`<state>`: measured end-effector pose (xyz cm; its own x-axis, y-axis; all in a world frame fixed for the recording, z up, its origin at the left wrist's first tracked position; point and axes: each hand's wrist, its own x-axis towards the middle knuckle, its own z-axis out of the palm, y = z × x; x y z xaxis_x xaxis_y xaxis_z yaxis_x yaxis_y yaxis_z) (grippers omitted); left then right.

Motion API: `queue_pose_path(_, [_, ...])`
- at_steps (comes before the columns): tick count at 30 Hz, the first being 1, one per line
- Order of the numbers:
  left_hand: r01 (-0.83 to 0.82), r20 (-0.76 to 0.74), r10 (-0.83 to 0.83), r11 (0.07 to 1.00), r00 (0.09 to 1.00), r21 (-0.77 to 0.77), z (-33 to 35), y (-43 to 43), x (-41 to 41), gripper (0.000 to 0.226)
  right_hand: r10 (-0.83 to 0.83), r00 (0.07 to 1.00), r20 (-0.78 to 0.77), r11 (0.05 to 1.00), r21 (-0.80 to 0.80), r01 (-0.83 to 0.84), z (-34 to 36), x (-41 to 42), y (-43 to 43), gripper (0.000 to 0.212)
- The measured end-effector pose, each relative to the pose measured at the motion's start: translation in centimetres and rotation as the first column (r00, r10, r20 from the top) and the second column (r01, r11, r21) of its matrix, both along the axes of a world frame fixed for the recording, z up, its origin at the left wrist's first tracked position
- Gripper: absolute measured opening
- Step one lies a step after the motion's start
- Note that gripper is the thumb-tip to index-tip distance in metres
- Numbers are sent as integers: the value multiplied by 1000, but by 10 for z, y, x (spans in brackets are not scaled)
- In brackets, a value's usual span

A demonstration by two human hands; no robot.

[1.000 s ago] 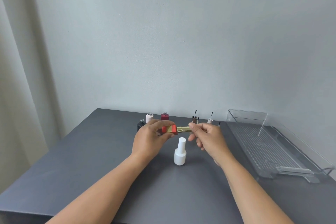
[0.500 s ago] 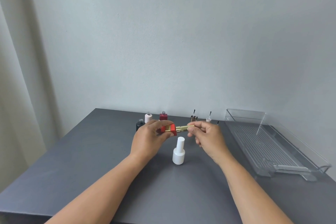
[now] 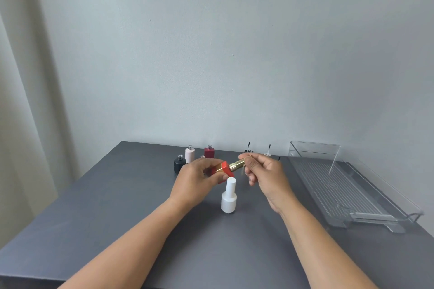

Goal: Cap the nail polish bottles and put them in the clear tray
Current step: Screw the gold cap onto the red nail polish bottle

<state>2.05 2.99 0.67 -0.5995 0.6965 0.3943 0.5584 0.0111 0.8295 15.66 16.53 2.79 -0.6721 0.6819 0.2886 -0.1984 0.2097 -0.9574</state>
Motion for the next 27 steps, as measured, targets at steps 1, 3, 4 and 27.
queue_pose_path(1, [-5, -22, 5, 1000, 1000, -4, 0, 0, 1, 24, -22, 1000, -6, 1000, 1, 22, 0, -1, -1, 16])
queue_pose_path(3, [-30, -72, 30, 1000, 997, -5, 0, 2, 4, 22, -61, 998, -19, 998, 5, 61, -1, -3, -3, 16])
queue_pose_path(4, [-46, -95, 46, 999, 994, -6, 0, 2, 4, 23, -79, 997, -25, 997, 5, 79, -2, -5, -4, 17])
queue_pose_path(27, [8, 71, 3, 988, 998, -151, 3, -8, 3, 22, -251, 966, -61, 958, -158, 239, 12, 12, 27, 21])
